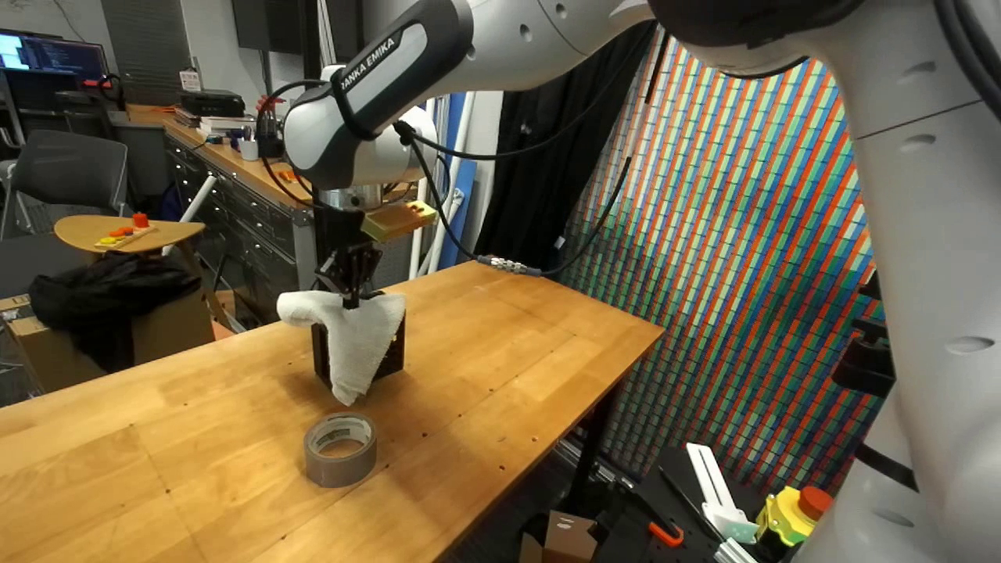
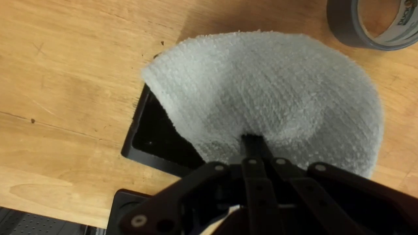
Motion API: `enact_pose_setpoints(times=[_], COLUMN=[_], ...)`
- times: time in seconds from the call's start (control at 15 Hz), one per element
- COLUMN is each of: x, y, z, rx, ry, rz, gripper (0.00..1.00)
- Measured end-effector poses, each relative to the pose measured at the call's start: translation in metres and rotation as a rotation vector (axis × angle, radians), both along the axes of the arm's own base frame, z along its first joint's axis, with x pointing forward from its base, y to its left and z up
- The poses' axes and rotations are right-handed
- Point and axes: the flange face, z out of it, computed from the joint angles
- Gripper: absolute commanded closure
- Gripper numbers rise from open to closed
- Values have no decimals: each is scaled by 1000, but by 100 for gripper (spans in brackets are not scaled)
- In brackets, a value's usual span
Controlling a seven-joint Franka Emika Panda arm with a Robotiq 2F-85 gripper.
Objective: Put the towel inside the black box
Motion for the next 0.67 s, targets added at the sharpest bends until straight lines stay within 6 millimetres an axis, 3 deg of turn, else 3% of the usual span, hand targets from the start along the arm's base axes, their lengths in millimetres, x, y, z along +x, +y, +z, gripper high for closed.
enact_pose_setpoints(times=[0.4,0.67], x=[4,4], y=[-9,-1], z=[-53,-79], rx=[39,118], ry=[32,62], rz=[-15,-19], gripper=[97,97])
